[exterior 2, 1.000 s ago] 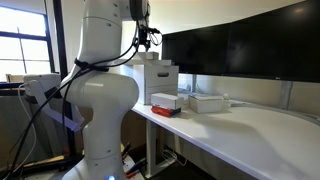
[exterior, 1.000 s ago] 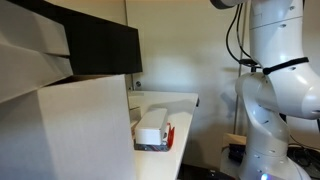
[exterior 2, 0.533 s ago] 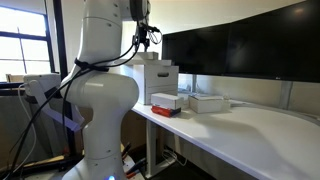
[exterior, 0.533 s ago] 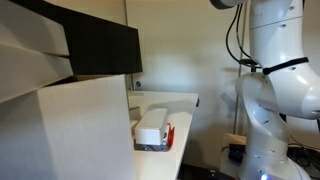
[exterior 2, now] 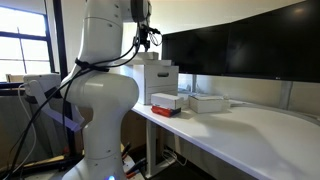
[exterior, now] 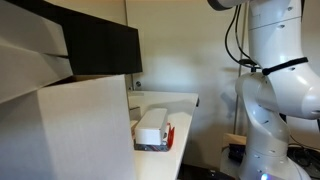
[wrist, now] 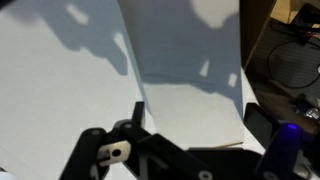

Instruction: Remove the white box from the top of the storage box.

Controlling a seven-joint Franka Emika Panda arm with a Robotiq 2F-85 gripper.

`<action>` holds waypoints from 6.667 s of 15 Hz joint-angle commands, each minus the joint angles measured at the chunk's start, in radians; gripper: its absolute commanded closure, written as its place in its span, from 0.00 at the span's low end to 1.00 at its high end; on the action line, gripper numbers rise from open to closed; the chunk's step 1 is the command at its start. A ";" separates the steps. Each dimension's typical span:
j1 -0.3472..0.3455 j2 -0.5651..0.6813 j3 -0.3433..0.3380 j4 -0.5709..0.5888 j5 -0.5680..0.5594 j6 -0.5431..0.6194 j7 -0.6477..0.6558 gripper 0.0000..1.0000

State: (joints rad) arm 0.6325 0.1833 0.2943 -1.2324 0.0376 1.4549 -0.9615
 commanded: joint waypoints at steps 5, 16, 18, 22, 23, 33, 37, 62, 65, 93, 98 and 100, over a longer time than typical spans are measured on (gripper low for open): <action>-0.008 0.077 -0.005 0.067 0.003 -0.007 -0.059 0.00; 0.002 0.150 -0.008 0.135 -0.023 -0.018 -0.081 0.27; 0.001 0.145 -0.009 0.140 -0.022 -0.022 -0.083 0.39; -0.002 0.141 -0.012 0.158 -0.031 -0.052 -0.091 0.40; -0.005 0.141 -0.015 0.162 -0.030 -0.062 -0.091 0.40; -0.044 0.048 -0.103 0.096 -0.044 -0.076 -0.023 0.40; -0.057 -0.046 -0.153 0.003 -0.052 -0.057 0.047 0.40; -0.412 -0.679 -0.200 -0.981 -0.058 0.293 0.639 0.40; -0.449 -0.757 -0.247 -1.059 -0.077 0.302 0.617 0.40; -0.707 -0.456 -0.685 -0.962 -0.190 0.690 0.056 0.40; -0.760 -0.358 -0.701 -0.941 -0.160 0.783 -0.060 0.40; -0.774 -0.322 -0.695 -0.945 -0.144 0.826 -0.088 0.40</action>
State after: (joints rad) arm -0.1091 -0.1993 -0.4161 -2.1911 -0.1457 2.2204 -0.9784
